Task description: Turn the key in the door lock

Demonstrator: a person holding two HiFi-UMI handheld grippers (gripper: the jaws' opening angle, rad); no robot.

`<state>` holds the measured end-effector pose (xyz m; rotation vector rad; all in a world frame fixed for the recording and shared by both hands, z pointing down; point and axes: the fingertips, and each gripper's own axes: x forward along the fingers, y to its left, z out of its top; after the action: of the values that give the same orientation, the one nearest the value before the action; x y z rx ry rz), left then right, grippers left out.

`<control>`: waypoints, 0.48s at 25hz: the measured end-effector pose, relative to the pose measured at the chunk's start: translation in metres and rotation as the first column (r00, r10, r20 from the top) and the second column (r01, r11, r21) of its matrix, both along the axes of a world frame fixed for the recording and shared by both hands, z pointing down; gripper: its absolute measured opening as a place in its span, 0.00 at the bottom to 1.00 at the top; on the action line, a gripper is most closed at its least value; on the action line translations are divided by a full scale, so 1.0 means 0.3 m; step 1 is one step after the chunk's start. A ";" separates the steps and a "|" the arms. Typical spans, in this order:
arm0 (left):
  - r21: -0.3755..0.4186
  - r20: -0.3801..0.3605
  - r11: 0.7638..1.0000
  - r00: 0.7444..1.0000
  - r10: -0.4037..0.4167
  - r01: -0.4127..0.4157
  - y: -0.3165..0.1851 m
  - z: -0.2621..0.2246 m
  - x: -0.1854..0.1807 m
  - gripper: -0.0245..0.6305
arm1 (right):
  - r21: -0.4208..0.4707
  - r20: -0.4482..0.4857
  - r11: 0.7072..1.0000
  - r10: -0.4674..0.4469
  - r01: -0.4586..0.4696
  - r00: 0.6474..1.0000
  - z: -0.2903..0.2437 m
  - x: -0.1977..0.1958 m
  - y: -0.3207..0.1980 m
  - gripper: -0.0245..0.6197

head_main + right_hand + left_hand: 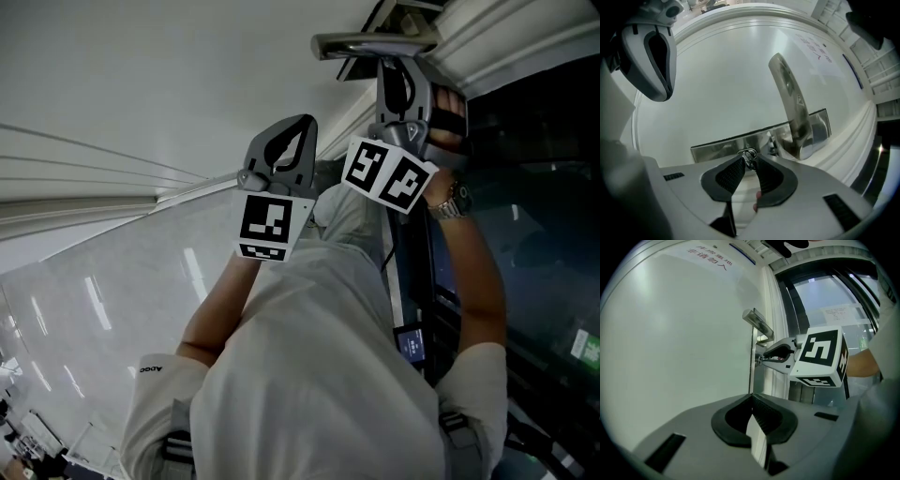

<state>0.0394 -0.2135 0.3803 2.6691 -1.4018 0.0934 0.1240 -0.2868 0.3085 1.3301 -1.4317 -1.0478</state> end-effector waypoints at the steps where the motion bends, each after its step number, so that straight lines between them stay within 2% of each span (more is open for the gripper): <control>1: 0.000 -0.001 1.000 1.000 -0.001 0.001 -0.001 0.000 0.000 0.05 | -0.004 0.010 1.000 -0.002 0.002 1.000 0.000 -0.002 -0.001 0.16; 5: -0.001 -0.006 1.000 1.000 0.002 -0.002 0.001 0.002 0.010 0.05 | -0.022 0.085 1.000 -0.005 0.007 0.996 -0.003 -0.001 -0.005 0.14; 7: -0.001 -0.007 1.000 1.000 0.006 -0.006 0.004 0.001 0.015 0.05 | -0.032 0.162 0.999 -0.004 0.009 0.987 -0.006 0.002 -0.005 0.08; 12: 0.002 -0.005 1.000 1.000 0.011 -0.011 0.008 -0.001 0.018 0.05 | -0.062 0.391 0.998 -0.004 0.030 0.920 -0.007 0.009 -0.004 0.05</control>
<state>0.0448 -0.2112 0.3799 2.6770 -1.3872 0.0856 0.1267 -0.2881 0.3062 1.5397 -1.7572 -0.7614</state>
